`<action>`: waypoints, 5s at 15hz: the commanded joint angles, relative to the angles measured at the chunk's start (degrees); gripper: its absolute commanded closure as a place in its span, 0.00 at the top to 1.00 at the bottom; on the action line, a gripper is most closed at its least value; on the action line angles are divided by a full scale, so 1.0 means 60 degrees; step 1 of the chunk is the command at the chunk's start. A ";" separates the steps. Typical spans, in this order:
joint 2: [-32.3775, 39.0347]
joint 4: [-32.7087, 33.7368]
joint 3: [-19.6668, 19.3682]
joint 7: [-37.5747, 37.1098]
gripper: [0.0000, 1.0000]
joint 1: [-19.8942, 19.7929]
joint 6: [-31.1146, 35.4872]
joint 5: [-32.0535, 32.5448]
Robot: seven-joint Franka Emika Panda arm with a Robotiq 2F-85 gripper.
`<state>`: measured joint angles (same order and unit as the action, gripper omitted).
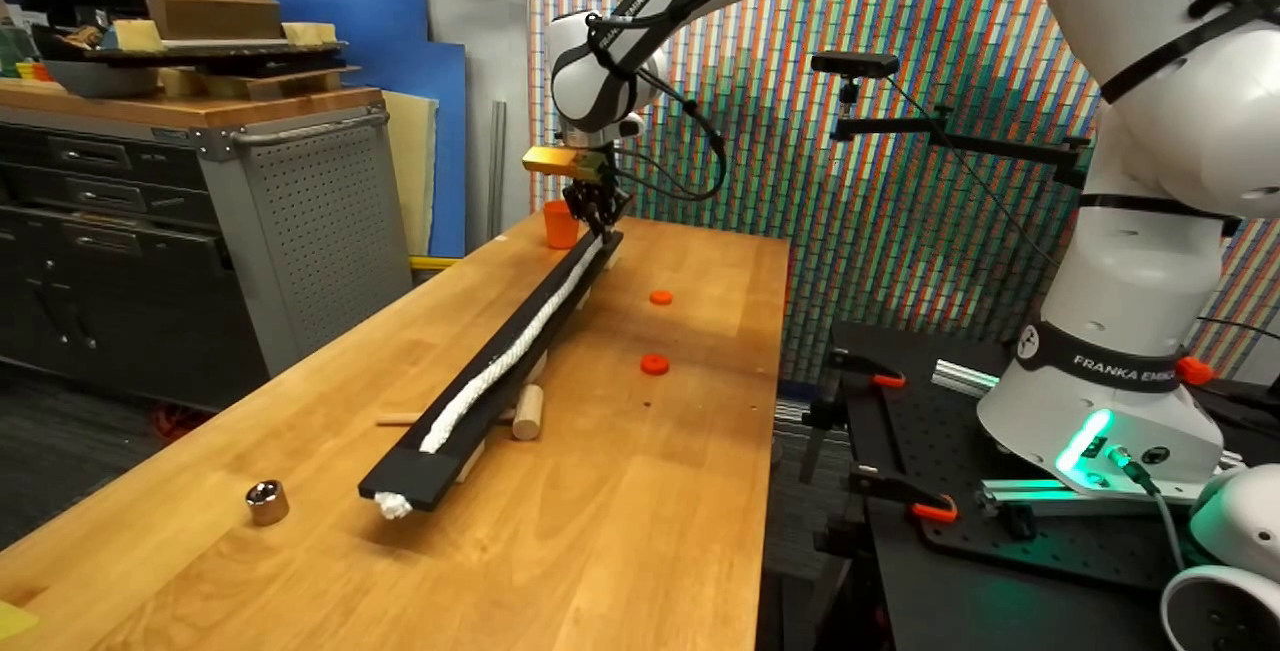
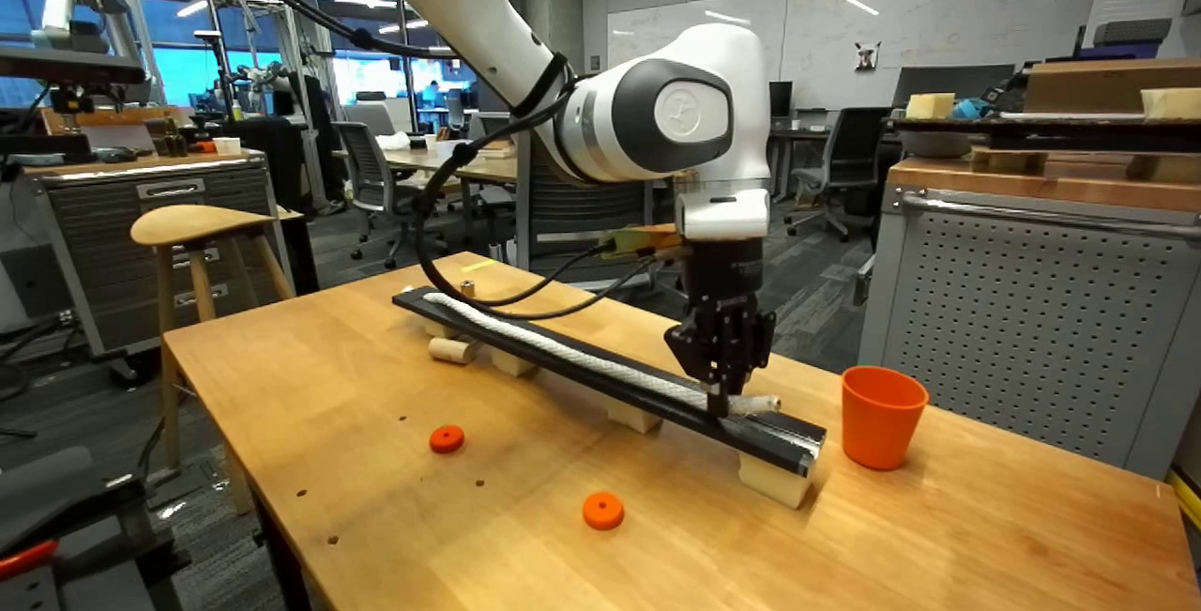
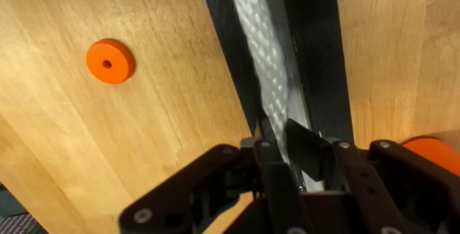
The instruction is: Put the white rope on the board
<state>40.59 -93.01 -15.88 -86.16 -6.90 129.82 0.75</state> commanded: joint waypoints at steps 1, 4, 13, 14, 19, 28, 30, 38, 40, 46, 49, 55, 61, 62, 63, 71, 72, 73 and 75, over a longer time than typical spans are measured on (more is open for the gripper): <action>0.0316 0.0587 -0.0235 -0.0328 0.04 0.0155 -0.0035 0.0240; 0.0422 0.0775 -0.0213 -0.0338 0.04 0.0178 -0.0068 0.0274; 0.0842 0.1098 -0.0347 -0.0767 0.04 0.0142 -0.0480 0.0282; 0.0865 0.1138 -0.0347 -0.0791 0.04 0.0150 -0.0540 0.0310; 0.0987 0.1353 -0.0270 -0.0767 0.04 0.0085 -0.0766 0.0269; 0.1172 0.1764 -0.0196 -0.0504 0.85 0.0052 -0.1464 0.0466; 0.1223 0.1835 -0.0252 -0.0555 0.99 0.0090 -0.1538 0.0623; 0.1337 0.1970 -0.0371 -0.0636 0.99 0.0064 -0.1566 0.0800; 0.1430 0.2118 -0.0473 -0.0664 1.00 0.0124 -0.1651 0.0959; 0.1636 0.2654 -0.0488 -0.0558 1.00 0.0119 -0.1540 0.1387; 0.1746 0.2855 -0.0427 -0.0504 0.75 0.0054 -0.1541 0.1360; 0.2072 0.3130 -0.0466 -0.0507 1.00 0.0021 -0.1815 0.1364; 0.2402 0.3531 -0.0405 -0.0391 0.75 -0.0049 -0.1947 0.1307; 0.2427 0.3577 -0.0405 -0.0390 0.72 -0.0063 -0.1931 0.1291; 0.2446 0.3617 -0.0412 -0.0399 0.66 -0.0070 -0.1915 0.1287; 0.2466 0.3888 -0.0417 -0.0365 0.13 -0.0146 -0.2038 0.1271; 0.2467 0.3911 -0.0422 -0.0352 0.10 -0.0139 -0.2074 0.1283; 0.2467 0.3955 -0.0429 -0.0364 0.01 -0.0138 -0.2068 0.1294; 0.2478 0.4018 -0.0425 -0.0366 0.00 -0.0149 -0.2068 0.1288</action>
<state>53.42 -72.20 -18.00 -88.61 -7.20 118.97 8.14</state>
